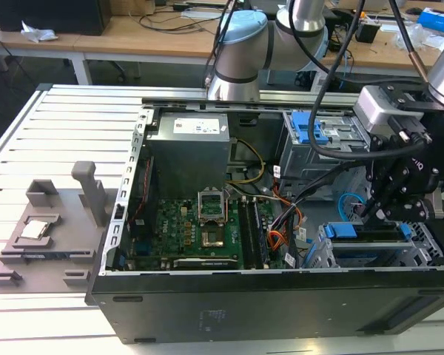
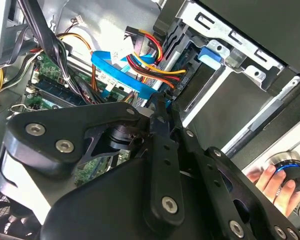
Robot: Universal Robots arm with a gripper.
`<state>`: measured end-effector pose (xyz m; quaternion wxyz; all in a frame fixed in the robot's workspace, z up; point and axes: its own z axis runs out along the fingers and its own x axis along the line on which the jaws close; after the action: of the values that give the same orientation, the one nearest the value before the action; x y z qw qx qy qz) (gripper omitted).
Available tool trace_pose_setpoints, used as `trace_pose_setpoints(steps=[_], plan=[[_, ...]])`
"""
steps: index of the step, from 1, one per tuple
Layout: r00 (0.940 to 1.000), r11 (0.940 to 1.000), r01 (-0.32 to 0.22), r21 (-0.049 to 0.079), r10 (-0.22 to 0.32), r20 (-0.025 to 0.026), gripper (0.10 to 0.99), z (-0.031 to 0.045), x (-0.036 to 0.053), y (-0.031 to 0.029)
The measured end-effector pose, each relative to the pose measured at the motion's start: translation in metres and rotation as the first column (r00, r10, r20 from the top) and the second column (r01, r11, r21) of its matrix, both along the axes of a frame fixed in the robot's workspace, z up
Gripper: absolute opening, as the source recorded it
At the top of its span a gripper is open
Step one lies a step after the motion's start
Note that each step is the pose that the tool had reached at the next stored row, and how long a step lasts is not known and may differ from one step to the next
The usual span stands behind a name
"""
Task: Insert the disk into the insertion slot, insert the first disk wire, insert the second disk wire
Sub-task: 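Insert the second disk wire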
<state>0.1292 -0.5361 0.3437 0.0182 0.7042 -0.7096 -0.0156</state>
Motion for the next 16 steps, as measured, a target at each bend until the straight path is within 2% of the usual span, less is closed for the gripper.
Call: trace_pose_setpoints(steps=[5, 12, 16], plan=[[1.0000, 1.0000, 0.000, 0.000, 0.000, 0.0000, 0.161, -0.0022, 0.0000, -0.0030], [1.0000, 1.0000, 0.000, 0.000, 0.000, 0.0000, 0.161, -0.0030, -0.0045, -0.0034], [1.0000, 1.0000, -0.001, 0.001, 0.001, -0.0001, 0.161, -0.0005, -0.0046, -0.0034]])
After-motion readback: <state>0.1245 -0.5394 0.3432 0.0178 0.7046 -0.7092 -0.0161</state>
